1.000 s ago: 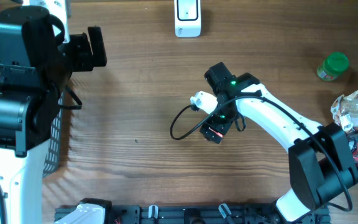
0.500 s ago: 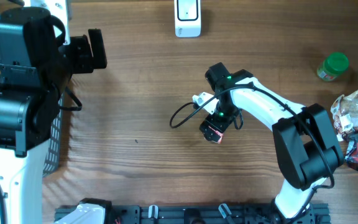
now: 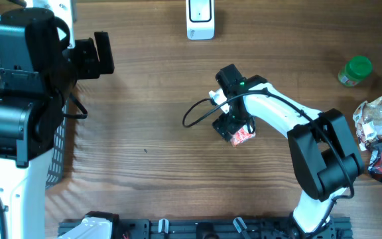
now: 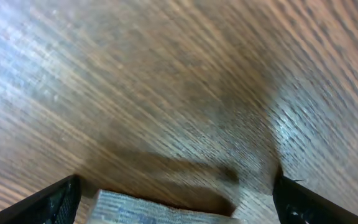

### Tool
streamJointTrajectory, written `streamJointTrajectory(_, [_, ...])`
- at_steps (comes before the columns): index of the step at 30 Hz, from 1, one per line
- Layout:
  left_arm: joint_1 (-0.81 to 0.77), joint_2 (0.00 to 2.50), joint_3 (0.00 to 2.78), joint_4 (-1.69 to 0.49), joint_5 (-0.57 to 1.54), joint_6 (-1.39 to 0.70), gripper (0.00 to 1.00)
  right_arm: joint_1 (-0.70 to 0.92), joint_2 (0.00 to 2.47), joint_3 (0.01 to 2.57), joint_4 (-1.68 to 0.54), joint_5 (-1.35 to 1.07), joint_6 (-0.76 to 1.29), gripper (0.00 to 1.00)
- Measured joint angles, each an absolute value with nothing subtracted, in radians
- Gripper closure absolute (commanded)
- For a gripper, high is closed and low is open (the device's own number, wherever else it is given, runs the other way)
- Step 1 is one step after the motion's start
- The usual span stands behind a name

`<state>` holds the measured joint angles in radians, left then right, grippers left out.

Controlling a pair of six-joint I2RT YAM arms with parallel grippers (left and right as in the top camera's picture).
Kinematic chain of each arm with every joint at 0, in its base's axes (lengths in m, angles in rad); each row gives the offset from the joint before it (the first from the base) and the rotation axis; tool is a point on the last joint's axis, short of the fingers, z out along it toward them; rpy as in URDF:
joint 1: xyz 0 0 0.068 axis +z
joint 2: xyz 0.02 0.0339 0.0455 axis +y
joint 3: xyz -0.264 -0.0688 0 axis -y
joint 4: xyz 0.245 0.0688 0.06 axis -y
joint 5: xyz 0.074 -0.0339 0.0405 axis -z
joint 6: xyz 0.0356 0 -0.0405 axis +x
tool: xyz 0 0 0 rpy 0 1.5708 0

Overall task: Scan the item barcode
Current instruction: 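Grasp the Kleenex pack with the right gripper and lift it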

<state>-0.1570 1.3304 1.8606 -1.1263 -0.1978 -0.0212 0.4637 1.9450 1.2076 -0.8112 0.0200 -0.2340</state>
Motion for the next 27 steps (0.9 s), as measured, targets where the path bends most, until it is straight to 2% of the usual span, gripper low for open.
streamJointTrajectory(8, [-0.157,1.33,1.861,-1.127,-0.198,-0.021,0.0,0.464,1.945,1.209,-0.84,0.023,0.002,0.0])
streamJointTrajectory(14, [-0.157,1.343,1.861,-1.127,-0.198,-0.021,0.0,0.464,1.947,1.211,-0.915,0.028,0.047,0.0])
streamJointTrajectory(15, [-0.157,1.346,1.861,-1.128,-0.198,-0.021,0.0,0.464,1.947,1.211,-0.916,0.028,0.049,0.02])
streamJointTrajectory(18, [-0.157,1.357,1.861,-1.13,-0.198,-0.021,0.0,0.464,1.947,1.211,-0.919,0.025,0.051,0.3])
streamJointTrajectory(19, [-0.157,1.357,1.861,-1.13,-0.198,-0.021,0.0,0.464,1.949,1.211,-0.923,0.016,0.052,0.32])
streamJointTrajectory(21, [-0.157,1.357,1.861,-1.13,-0.198,-0.021,0.0,0.464,1.95,1.211,-0.928,0.01,0.055,0.27])
streamJointTrajectory(23, [-0.157,1.357,1.861,-1.13,-0.198,-0.021,0.0,0.464,1.95,1.211,-0.928,0.002,0.056,0.27])
streamJointTrajectory(24, [-0.157,1.357,1.861,-1.13,-0.198,-0.021,0.0,0.464,1.95,1.211,-0.928,-0.002,0.056,0.31])
streamJointTrajectory(26, [-0.157,1.357,1.861,-1.13,-0.198,-0.021,0.0,0.461,1.95,1.211,-0.929,-0.019,0.059,0.55])
streamJointTrajectory(27, [-0.157,1.357,1.861,-1.131,-0.198,-0.021,0.0,0.454,1.95,1.212,-0.932,-0.041,0.064,0.55])
